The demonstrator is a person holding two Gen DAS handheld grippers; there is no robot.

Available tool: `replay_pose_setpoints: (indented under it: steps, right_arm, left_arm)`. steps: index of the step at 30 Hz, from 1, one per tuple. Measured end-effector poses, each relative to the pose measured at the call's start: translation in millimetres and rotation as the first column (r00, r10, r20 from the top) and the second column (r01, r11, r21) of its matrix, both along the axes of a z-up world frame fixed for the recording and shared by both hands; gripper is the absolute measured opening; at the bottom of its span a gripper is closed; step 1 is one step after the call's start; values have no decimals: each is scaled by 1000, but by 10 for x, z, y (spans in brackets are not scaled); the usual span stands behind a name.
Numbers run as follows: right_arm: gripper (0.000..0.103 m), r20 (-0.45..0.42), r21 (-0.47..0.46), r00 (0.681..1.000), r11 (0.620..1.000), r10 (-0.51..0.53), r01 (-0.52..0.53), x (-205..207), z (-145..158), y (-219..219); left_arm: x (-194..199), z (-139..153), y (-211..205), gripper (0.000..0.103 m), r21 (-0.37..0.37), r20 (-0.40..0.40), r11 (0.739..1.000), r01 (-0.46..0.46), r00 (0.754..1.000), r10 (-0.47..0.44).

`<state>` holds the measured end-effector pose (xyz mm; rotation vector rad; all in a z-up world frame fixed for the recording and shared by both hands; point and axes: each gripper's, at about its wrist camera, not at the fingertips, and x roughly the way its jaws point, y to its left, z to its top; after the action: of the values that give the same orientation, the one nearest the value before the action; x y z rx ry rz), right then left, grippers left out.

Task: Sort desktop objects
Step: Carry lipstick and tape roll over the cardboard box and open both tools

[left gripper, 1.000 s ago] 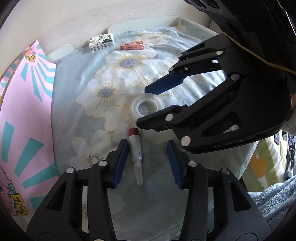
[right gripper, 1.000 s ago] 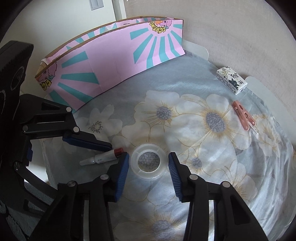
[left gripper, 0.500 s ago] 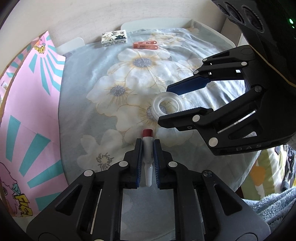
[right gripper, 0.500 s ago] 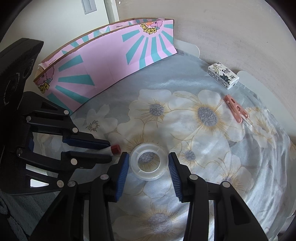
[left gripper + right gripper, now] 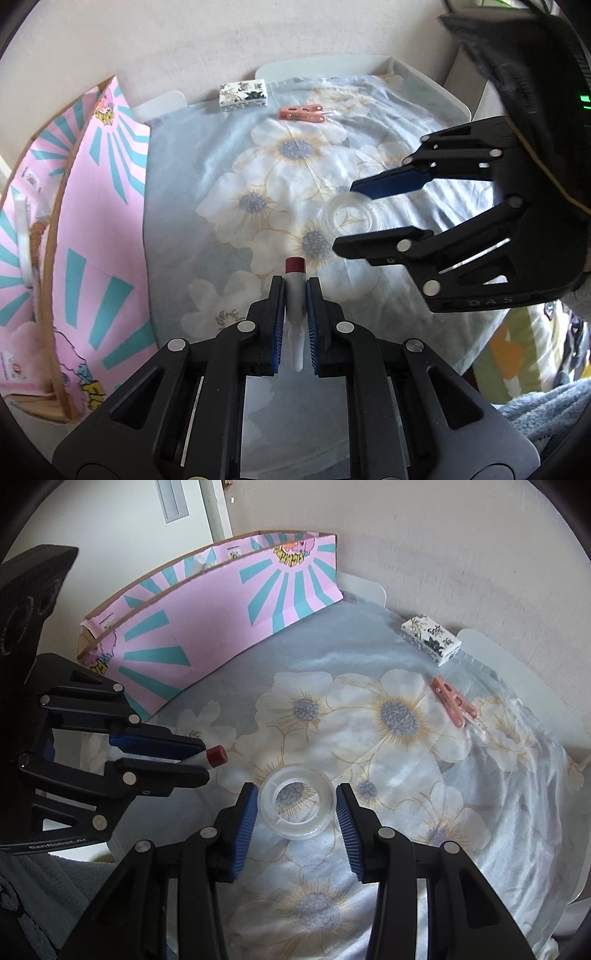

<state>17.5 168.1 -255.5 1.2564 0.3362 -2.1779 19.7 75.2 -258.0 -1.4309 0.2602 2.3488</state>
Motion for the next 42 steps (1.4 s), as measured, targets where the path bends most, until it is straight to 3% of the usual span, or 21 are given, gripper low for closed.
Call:
replay_pose_setpoints:
  steps: [9,13,17,22,25,27,31,37,42]
  right_arm:
    - [40,-42,-68,995,993,-95,92,-102,634,166]
    - [40,-88,-56,992,995,-88,83,-195,887,115]
    - [40,-131,-40,990,998,-55,50,-298,1097,9]
    - [40,-163,-54,987,998,-2,-7,-488,1315,-252]
    - [40,-177,-62,984,997,31,-43,-630,1392,-502]
    - [40,-178,-68,982,995,56,-69,-738,1412,-716]
    - [40,-133,-97,986,988,104,-118,-954,1353,-1165]
    - [40,-29,-60,981,979,191,-193,-1251,1006,-1854]
    - [40,30,-27,973,974,227,-226,-1309,755,-2074]
  left_arm:
    - [-210,562,-111,10,12,-63,997,-81,995,81]
    - [-325,784,-201,10,-17,-116,994,-107,988,104]
    - [-402,978,-415,10,1,-136,988,-157,978,156]
    - [-419,1121,-796,10,15,-136,966,-256,957,256]
    - [-442,1120,-1133,10,58,-76,940,-337,937,341]
    - [-427,1085,-1347,10,84,-49,916,-391,917,396]
    - [-433,937,-1566,10,47,-19,895,-443,895,445]
    - [-416,667,-1833,10,48,41,866,-498,867,496]
    - [-406,546,-2010,10,56,67,850,-523,852,520]
